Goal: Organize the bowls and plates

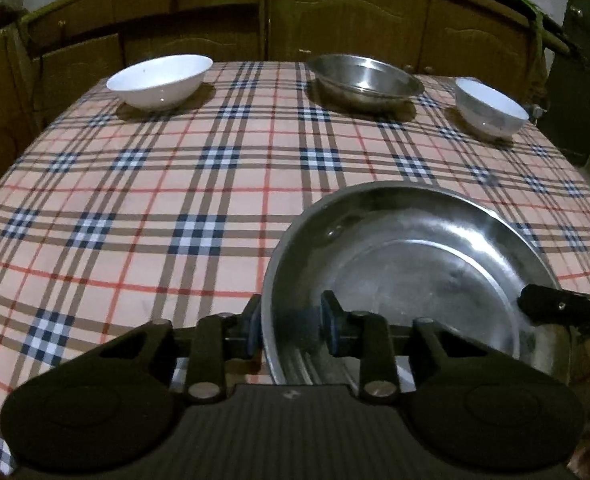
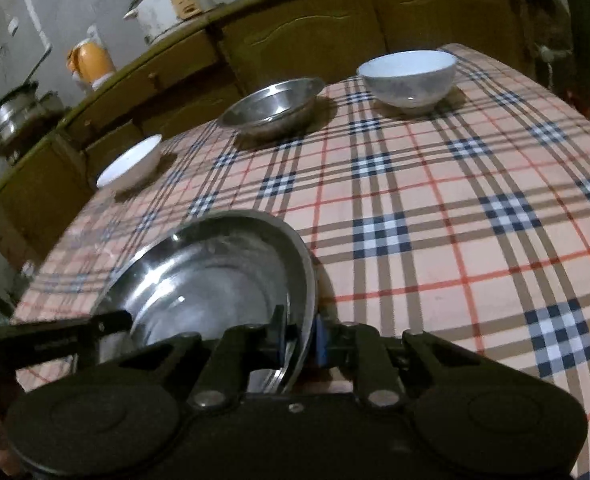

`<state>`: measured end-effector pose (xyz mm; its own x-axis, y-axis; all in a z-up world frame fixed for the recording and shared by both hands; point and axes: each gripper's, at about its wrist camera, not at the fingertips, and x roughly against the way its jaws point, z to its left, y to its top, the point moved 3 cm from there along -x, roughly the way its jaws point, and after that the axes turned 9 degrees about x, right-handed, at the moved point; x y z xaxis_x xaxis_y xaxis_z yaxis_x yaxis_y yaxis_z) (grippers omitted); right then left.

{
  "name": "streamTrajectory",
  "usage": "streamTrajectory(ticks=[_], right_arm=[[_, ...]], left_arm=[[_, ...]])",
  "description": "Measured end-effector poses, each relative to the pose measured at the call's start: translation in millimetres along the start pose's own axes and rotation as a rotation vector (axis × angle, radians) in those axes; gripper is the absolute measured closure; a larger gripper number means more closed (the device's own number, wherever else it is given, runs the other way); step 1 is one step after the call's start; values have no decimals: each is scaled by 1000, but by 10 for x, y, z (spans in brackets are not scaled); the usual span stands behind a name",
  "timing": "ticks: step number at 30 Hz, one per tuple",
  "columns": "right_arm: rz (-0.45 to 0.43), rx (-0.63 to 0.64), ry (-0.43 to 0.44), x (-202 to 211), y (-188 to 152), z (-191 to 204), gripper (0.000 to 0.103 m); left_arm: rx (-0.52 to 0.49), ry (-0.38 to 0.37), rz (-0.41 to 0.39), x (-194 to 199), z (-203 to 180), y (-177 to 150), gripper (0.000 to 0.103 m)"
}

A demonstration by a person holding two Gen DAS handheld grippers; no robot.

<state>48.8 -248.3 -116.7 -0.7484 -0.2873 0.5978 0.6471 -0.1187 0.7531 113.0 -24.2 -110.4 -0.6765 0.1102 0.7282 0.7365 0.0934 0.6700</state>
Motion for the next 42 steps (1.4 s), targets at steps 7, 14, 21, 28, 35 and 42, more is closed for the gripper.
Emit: streamTrajectory(ticks=[7,14,21,28,35,42], right_arm=[[-55,1,-46,311,238,-70,83],[-104,9,-71,601,566,-75,83],[-122,50,-59,650,797,95,83],[-115,82,-25,517,858,401,83],[-105,122,-2,354,900,744,83],[-105,158,16,208,955,1048,83]], left_arm=[[-27,-29,-34,201,-246,197,74],[-39,-56,-74,425,-415,467,74],[-39,-46,-102,570,-328,645,74],[-12,1,-123,665,-81,679,74],[36,35,-131,706,246,725,74],[71,62,-146,748,513,767,74]])
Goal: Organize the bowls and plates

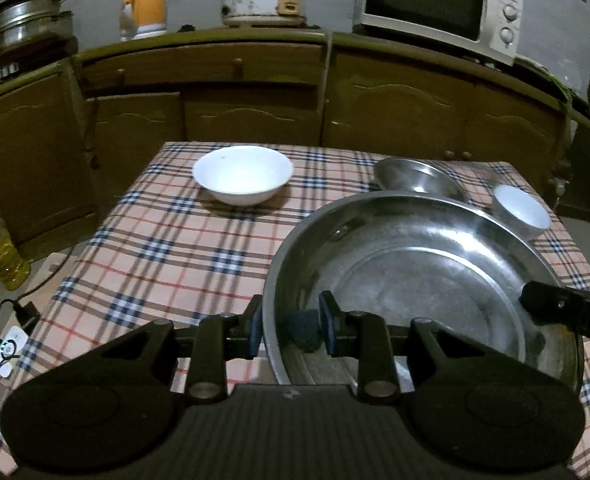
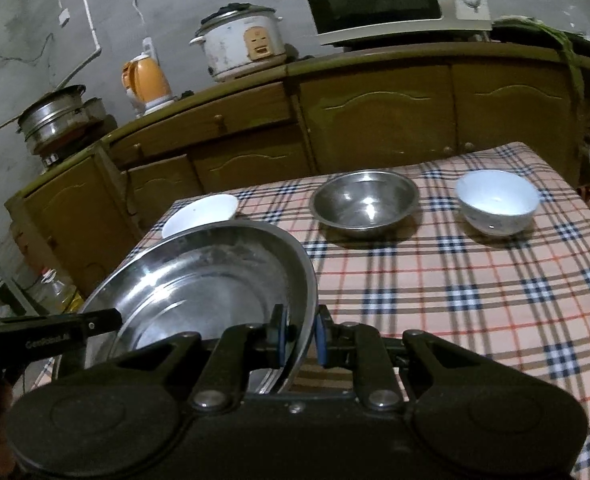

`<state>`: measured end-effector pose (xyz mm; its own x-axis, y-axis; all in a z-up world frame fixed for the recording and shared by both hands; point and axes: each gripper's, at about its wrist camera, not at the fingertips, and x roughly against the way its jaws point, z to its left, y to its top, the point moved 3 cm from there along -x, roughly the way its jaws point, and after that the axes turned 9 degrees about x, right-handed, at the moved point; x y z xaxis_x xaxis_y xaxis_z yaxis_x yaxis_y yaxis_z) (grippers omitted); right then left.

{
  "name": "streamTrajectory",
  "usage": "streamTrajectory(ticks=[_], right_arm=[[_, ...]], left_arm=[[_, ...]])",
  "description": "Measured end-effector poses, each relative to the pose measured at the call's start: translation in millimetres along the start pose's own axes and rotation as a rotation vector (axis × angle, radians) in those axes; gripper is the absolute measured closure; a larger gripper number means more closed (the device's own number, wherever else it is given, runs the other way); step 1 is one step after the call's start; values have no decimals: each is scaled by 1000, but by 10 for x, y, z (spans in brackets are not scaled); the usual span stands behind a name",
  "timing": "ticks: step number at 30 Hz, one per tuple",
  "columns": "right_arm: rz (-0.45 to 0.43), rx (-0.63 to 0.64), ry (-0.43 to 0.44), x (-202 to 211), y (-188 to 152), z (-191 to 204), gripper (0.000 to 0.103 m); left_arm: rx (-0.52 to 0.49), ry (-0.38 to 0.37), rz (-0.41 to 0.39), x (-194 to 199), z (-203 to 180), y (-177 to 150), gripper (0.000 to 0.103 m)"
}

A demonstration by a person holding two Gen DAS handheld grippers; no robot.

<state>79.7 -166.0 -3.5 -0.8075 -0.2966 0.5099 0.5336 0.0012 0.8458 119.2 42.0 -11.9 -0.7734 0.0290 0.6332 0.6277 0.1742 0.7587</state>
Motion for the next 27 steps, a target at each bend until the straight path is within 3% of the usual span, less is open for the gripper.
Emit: streamTrajectory(ticks=[13,27], right_arm=[[29,45,19,-351,16,433,82],[68,47,19,-803,-122,760,81]], left_arm=[[26,40,8,-119,443,60,74],[-11,91,35,-440,804,113,74]])
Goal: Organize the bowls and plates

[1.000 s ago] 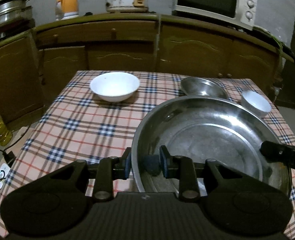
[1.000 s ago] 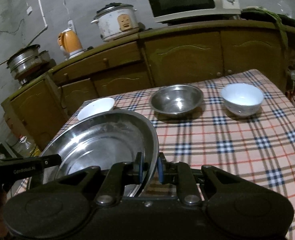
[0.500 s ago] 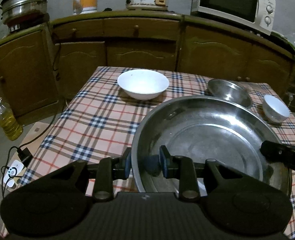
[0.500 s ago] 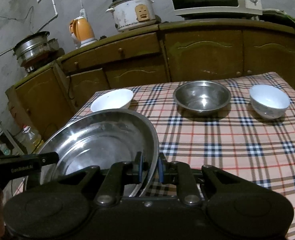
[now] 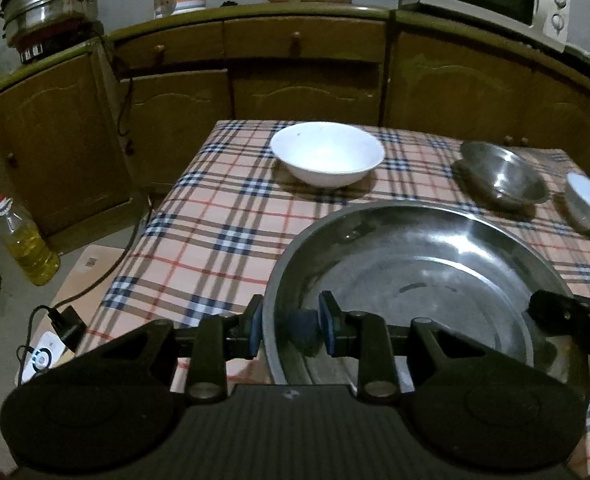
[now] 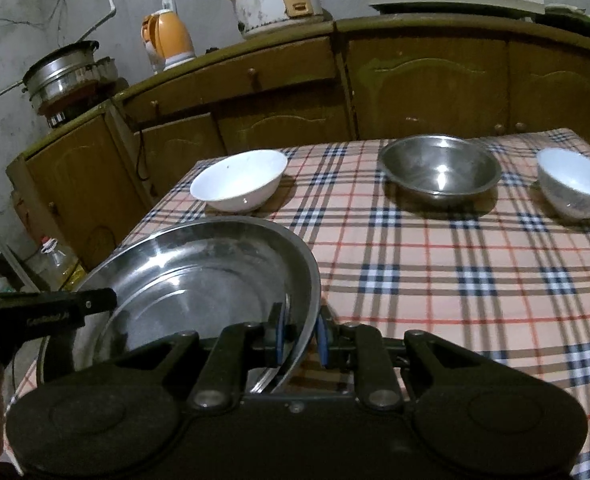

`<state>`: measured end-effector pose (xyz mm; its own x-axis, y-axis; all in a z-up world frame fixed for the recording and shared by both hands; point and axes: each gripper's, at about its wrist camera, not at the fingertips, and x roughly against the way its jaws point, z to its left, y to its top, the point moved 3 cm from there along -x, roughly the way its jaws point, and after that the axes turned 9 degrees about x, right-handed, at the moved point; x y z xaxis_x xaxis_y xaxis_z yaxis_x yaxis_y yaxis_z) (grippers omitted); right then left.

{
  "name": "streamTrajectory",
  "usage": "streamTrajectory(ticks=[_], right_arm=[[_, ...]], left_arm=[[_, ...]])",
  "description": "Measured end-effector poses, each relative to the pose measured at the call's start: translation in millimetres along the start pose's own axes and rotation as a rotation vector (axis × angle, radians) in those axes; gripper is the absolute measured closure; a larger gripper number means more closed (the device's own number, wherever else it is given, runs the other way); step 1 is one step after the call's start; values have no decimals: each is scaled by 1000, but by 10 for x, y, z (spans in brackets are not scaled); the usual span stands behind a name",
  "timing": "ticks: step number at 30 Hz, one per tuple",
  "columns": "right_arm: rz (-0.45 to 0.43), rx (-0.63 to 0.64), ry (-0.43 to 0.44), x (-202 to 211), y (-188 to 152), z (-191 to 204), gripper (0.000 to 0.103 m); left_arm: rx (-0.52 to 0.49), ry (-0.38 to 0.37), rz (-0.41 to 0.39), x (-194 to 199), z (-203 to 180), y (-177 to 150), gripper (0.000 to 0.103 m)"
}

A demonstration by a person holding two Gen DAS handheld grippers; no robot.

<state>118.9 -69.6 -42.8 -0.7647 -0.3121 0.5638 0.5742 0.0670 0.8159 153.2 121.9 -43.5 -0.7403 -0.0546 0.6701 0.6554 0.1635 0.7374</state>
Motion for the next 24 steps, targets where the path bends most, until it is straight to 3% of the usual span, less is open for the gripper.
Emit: streamTrajectory(ticks=[15,24], right_arm=[[20,32,-2,-644,-60,297,80],[18,59,-1,-825,-133,366,79]], left_arm=[[26,37,41,-517,389,11,74],[59,35,29,-674,505,-43,74]])
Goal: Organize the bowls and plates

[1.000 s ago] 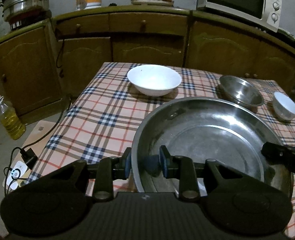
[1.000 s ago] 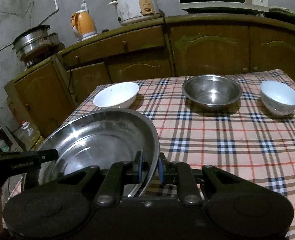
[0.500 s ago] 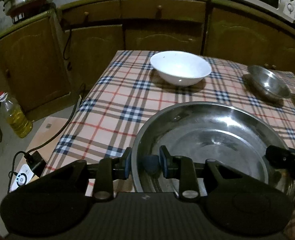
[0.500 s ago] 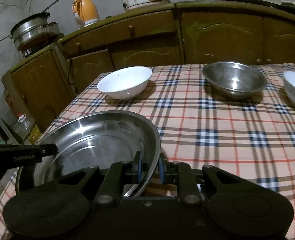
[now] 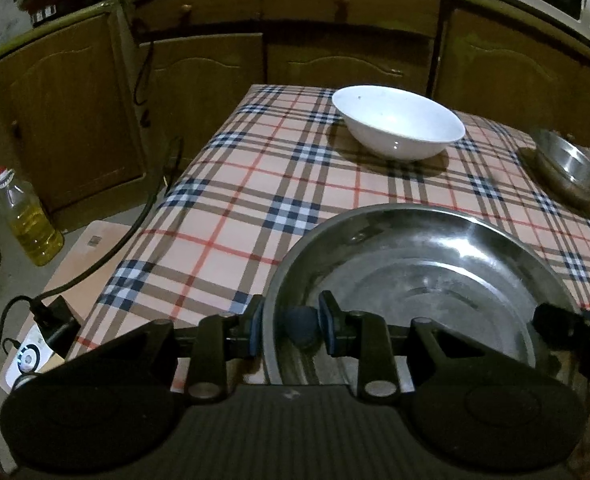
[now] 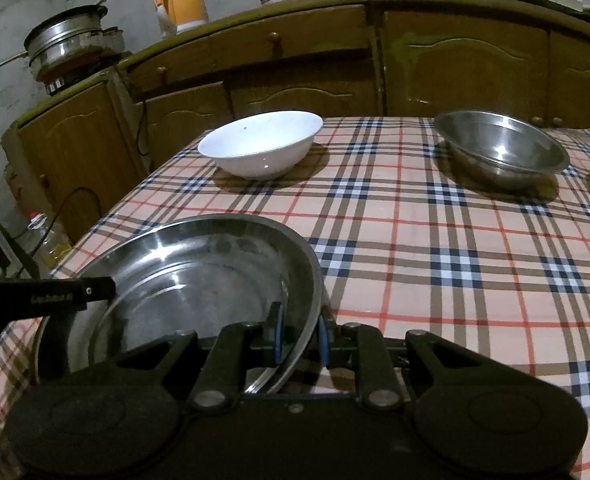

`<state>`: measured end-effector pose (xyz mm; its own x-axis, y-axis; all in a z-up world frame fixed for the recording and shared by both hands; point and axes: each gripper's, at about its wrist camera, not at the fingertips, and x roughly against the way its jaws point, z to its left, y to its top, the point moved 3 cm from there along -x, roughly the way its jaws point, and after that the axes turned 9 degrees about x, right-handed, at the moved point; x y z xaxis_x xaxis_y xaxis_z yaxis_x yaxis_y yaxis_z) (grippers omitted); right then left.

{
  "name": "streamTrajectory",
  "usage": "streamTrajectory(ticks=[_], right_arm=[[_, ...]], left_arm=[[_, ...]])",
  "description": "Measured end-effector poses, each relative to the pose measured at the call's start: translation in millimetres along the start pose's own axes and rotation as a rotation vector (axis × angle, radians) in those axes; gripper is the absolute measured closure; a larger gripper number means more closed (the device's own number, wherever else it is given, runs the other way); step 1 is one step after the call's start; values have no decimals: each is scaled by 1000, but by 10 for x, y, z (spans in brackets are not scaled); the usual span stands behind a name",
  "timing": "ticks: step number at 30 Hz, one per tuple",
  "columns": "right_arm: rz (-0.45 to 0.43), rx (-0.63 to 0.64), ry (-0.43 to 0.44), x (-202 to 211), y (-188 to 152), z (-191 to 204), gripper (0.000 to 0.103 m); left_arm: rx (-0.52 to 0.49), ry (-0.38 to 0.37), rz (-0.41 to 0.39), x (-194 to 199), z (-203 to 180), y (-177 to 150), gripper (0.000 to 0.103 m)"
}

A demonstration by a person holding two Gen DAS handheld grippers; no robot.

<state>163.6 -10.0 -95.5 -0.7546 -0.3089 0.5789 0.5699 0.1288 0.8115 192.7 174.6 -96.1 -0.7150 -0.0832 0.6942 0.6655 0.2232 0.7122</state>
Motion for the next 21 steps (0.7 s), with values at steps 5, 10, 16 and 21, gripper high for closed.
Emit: streamTrajectory(ticks=[5,10,16,21], right_arm=[[26,25,2,-17,-30,15,73],[-5,18,-17,130,14,-48,71],[-31,26,-21,430,89,-253,44],[-61,-3,-55,766,112,-584,34]], left_arm=[[-5,8,-13,17,-16,-21,73],[42,28,4,72,17,-32,72],[75,38,-14,351,-71,-51,71],[65,11,-44,563,-331,-30,71]])
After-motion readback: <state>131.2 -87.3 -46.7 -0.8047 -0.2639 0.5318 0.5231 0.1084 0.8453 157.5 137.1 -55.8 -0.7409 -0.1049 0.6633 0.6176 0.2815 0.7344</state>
